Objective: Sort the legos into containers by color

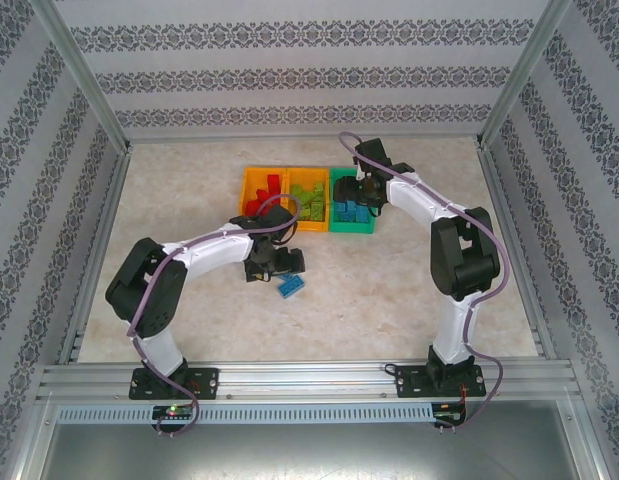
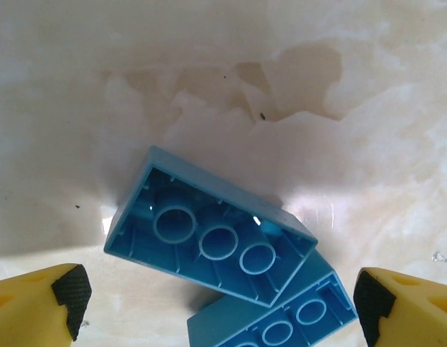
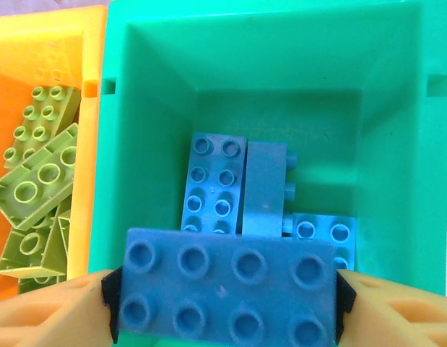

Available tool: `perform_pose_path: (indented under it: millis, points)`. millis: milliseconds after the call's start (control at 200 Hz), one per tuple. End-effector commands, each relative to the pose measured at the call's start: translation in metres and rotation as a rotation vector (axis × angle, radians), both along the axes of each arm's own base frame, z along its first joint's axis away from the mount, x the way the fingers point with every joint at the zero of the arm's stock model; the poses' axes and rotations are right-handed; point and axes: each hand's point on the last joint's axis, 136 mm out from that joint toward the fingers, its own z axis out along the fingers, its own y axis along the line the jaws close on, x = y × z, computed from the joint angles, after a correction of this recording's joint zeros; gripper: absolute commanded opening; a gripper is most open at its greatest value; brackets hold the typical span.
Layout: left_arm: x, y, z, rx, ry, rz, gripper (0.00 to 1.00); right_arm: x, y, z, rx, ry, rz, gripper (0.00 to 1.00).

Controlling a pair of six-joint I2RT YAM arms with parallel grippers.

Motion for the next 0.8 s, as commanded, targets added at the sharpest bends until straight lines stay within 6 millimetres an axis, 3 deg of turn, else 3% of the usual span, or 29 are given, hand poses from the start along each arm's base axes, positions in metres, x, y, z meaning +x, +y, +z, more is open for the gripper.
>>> perform_pose_path:
  millis: [0, 225, 480, 649, 794]
  points:
    - [0.004, -0.003, 0.000, 0.006, 0.013, 0.057, 0.93, -0.008, -0.005, 0.003, -0.002, 0.008, -0.003, 0.78]
    - [0.011, -0.002, -0.003, 0.015, 0.001, 0.087, 0.87, -0.009, -0.005, 0.005, -0.001, 0.000, 0.009, 0.81]
    - [0.025, 0.001, -0.005, 0.038, -0.015, 0.108, 0.79, -0.014, -0.006, 0.033, 0.028, -0.075, 0.016, 0.85]
    - [0.029, -0.003, -0.012, 0.044, 0.003, 0.093, 0.62, -0.018, -0.013, 0.048, 0.033, -0.110, 0.008, 0.86]
    - [0.030, -0.002, -0.016, 0.068, 0.011, 0.073, 0.49, -0.023, -0.022, 0.050, 0.037, -0.115, -0.006, 0.86]
